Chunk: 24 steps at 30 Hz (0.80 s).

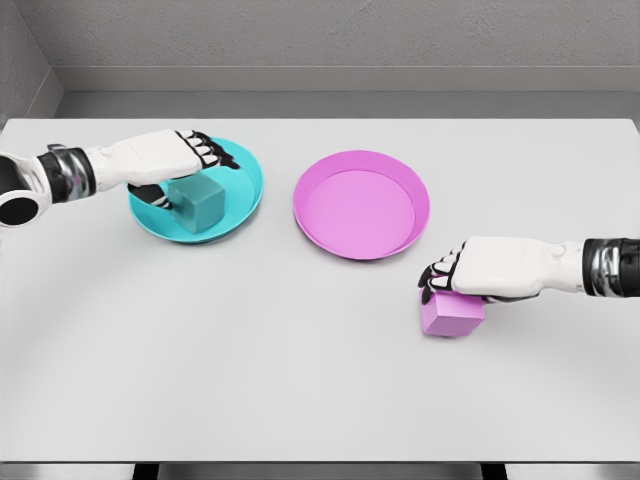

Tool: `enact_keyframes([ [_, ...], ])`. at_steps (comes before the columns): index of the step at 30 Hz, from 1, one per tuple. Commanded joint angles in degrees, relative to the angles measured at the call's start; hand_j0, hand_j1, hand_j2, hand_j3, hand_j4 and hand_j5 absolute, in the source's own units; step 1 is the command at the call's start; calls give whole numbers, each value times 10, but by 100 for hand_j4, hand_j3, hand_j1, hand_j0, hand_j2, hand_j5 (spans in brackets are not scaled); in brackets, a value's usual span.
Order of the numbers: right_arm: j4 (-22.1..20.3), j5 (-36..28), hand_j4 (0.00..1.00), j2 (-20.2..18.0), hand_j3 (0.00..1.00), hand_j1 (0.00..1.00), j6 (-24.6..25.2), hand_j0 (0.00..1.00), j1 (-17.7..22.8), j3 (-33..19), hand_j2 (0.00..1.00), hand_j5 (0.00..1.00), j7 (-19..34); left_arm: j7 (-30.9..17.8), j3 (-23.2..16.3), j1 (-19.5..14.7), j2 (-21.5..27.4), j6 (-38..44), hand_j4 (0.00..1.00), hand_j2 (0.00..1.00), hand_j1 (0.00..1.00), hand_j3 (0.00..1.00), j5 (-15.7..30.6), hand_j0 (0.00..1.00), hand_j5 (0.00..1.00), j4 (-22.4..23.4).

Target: Place the blocks in the corresponding plates according to their colors

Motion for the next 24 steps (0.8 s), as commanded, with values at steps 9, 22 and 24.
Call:
enact_keyframes([
  [9, 0, -12, 54, 4, 54, 54, 1, 54, 1, -32, 54, 54, 0, 1, 3, 8, 113, 1, 100, 100, 100, 100, 35, 100, 100, -72],
  [22, 0, -12, 54, 21, 54, 54, 56, 54, -6, -36, 54, 54, 1, 0, 88, 91, 198, 1, 100, 100, 100, 100, 64, 100, 100, -140],
  [24, 0, -12, 54, 31, 54, 54, 79, 54, -13, -36, 54, 54, 2, 0, 88, 97, 201, 1, 100, 100, 100, 100, 64, 100, 100, -142],
])
